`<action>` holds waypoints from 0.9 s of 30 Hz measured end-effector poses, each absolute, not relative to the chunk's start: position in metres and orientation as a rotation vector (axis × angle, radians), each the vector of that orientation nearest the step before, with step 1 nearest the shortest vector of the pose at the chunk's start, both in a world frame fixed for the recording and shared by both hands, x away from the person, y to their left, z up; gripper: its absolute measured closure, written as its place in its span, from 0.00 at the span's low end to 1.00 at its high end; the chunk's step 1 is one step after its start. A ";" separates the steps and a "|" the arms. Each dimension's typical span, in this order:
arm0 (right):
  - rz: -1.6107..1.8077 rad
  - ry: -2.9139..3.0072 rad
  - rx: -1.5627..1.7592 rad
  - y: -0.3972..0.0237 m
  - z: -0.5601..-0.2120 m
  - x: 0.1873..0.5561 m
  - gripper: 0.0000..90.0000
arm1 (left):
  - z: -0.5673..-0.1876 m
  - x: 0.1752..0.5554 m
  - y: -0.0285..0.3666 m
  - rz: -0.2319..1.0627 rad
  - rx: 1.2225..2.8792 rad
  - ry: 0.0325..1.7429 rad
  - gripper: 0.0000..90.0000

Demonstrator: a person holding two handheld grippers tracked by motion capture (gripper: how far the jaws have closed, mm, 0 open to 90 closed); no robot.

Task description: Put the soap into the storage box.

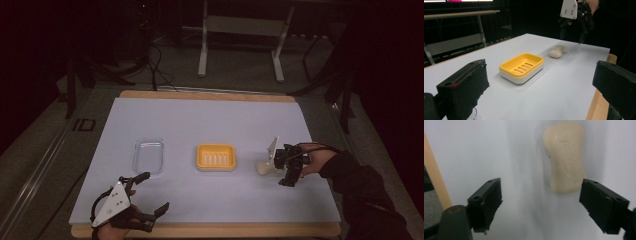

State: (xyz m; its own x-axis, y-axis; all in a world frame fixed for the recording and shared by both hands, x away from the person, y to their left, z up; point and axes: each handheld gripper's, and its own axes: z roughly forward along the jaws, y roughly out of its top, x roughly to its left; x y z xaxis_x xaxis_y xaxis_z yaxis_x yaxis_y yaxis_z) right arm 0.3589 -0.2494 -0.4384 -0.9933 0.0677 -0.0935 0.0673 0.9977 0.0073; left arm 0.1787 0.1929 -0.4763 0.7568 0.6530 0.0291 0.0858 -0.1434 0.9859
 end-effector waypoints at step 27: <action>0.269 3.078 0.003 -0.253 -0.454 0.395 0.32 | -0.478 0.169 0.199 0.541 1.656 0.631 0.00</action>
